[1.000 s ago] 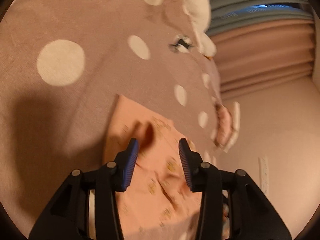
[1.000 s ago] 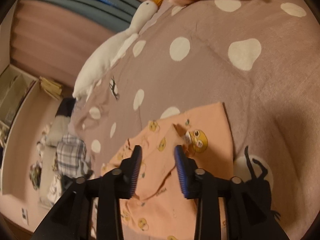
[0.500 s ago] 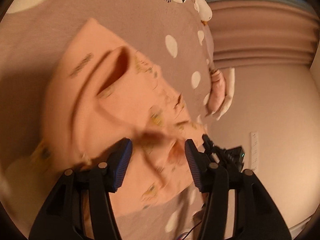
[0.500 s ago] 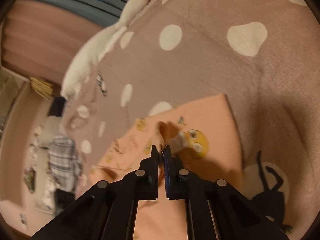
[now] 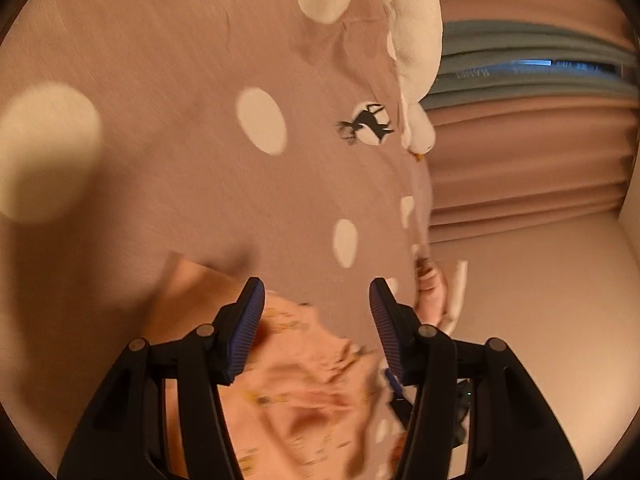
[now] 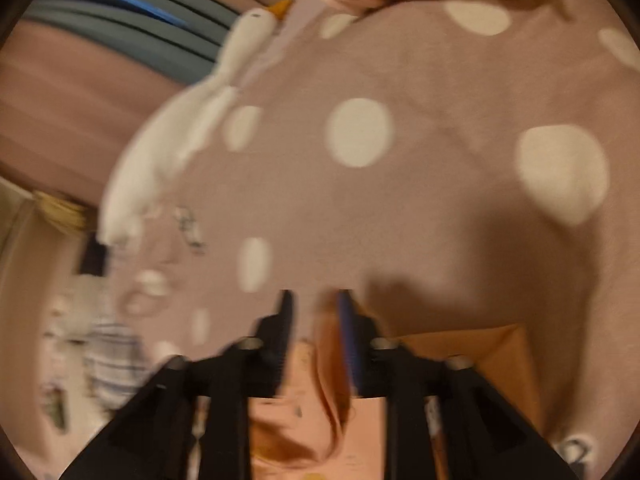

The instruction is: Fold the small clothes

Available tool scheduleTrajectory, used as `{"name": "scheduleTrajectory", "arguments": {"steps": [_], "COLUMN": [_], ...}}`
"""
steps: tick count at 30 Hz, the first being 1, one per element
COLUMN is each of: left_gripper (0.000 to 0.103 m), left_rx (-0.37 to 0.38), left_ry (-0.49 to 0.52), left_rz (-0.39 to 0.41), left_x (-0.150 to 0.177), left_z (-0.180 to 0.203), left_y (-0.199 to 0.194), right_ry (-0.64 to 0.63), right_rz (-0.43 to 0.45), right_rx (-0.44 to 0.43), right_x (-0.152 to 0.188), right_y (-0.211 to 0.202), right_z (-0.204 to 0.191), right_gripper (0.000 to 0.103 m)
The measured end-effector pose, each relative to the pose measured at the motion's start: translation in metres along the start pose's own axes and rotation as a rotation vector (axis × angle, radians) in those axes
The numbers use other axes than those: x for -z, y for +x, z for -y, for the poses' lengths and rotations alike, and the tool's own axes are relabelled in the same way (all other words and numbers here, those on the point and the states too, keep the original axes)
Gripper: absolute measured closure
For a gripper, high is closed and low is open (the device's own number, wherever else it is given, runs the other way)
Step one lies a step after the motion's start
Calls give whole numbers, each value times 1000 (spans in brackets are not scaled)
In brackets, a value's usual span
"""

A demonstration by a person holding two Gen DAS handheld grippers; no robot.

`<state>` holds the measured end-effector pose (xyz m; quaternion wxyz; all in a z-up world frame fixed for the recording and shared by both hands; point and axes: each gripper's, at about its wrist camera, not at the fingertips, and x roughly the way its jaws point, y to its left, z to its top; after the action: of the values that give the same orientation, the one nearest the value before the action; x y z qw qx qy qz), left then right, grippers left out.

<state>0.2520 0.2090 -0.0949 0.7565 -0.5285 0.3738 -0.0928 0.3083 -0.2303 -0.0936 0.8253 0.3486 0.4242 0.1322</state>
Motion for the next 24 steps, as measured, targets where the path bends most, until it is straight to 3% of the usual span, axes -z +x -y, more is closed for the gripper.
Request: {"name": "scheduleTrajectory", "arguments": {"steps": [4, 8, 14, 16, 18, 19, 20, 24], "left_gripper": [44, 44, 40, 40, 40, 40, 40, 40], "left_rx": [-83, -103, -105, -91, -97, -109, -111, -114], "left_ry": [84, 155, 184, 172, 189, 203, 214, 232], "left_rz": [-56, -104, -158, -176, -202, -209, -216, -210], "left_x": [7, 29, 60, 65, 70, 74, 76, 79], "left_z": [-13, -30, -44, -46, -43, -41, -39, -35], "left_y": [-25, -51, -67, -68, -66, -64, -63, -66], "right_ry": [-59, -157, -297, -302, -330, -350, -361, -334], "right_rz": [-32, -107, -184, -222, -224, -224, -219, -162], "right_rx": [-57, -101, -24, -42, -42, -38, -23, -53], "right_x": [12, 37, 72, 79, 88, 91, 94, 99], "right_y": [-24, -51, -60, -52, -48, -47, -47, -69], "right_z": [20, 31, 37, 38, 33, 29, 27, 29], "right_gripper": [63, 63, 63, 63, 71, 89, 95, 96]}}
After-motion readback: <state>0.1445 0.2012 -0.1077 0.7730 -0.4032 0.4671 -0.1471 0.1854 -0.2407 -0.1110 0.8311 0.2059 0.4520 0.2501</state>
